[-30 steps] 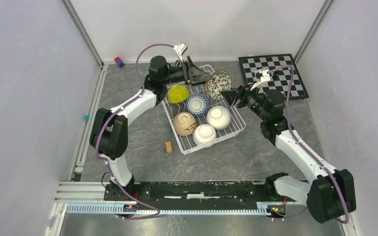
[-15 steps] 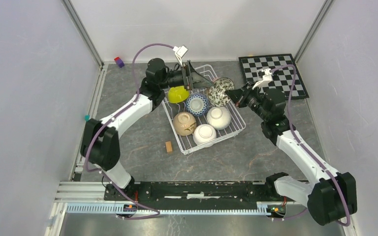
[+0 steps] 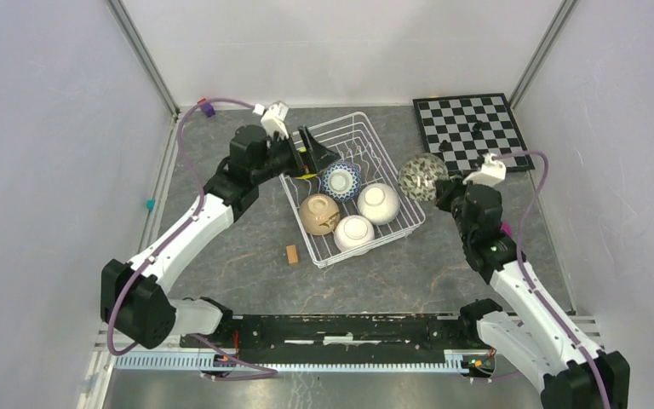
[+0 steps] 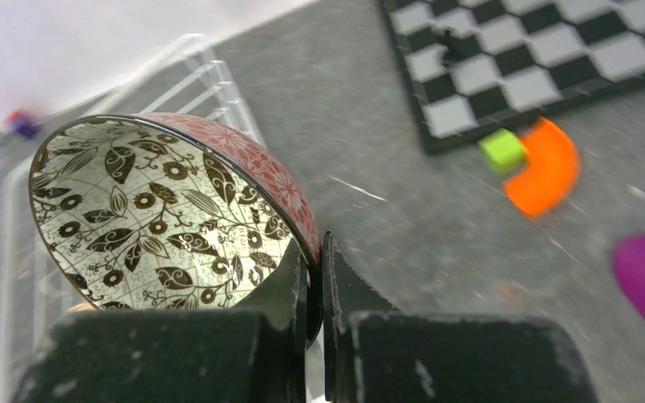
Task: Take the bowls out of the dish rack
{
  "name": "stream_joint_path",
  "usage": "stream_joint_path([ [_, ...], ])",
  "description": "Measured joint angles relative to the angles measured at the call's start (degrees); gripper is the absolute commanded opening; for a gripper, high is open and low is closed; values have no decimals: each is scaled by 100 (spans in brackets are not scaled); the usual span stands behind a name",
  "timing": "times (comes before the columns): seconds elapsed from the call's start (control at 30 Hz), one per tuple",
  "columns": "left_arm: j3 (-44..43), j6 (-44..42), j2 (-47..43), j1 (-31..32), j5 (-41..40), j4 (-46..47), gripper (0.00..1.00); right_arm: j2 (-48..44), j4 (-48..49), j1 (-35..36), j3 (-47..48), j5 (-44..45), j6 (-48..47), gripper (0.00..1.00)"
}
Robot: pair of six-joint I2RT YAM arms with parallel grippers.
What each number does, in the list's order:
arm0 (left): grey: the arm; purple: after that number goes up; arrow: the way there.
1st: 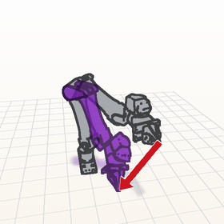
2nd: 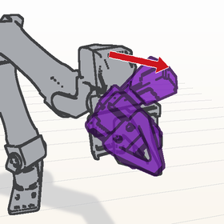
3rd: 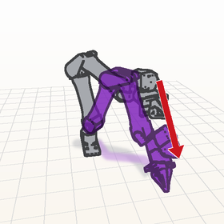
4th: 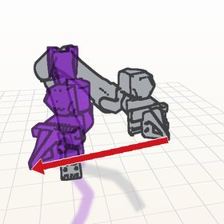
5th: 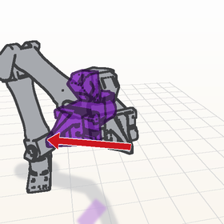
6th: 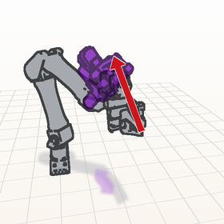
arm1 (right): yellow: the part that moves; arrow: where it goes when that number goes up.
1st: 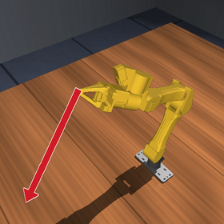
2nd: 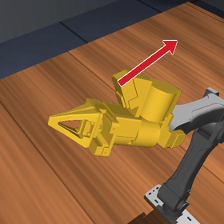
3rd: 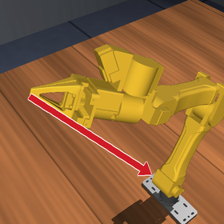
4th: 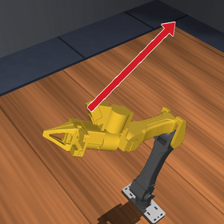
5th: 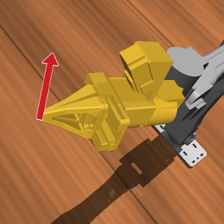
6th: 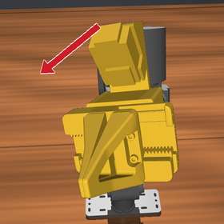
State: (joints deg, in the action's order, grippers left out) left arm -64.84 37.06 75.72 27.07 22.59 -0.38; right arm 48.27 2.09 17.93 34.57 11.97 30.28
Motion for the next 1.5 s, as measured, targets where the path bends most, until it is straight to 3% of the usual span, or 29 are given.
stream_joint_path([
  [0.2,632,15,-188,-37,-1292,-697,100,-586,-750,-7,-551,1563,407,0],
  [0.37,632,216,-229,-247,-2111,-1268,100,-684,-1082,-55,-752,2177,684,0],
  [0.53,629,393,-339,-667,-2621,-2068,100,-223,-1139,-520,-752,1858,850,0],
  [0.73,883,796,-1069,-925,-3309,-2597,100,413,-1272,-1058,-627,1314,1073,0],
  [1.1,1084,820,-1279,-975,-3550,-2946,100,1384,-1036,-1432,-584,424,2109,0],
  [1.23,1276,820,-1281,-975,-3412,-2900,100,1482,-944,-1432,-675,348,2391,18],
  [1.43,1370,820,-1298,-975,-3383,-2870,100,1663,-949,-1460,-769,365,2710,21],
  [1.5,1370,820,-1320,-975,-3381,-2835,100,1690,-957,-1475,-793,372,2778,33],
])
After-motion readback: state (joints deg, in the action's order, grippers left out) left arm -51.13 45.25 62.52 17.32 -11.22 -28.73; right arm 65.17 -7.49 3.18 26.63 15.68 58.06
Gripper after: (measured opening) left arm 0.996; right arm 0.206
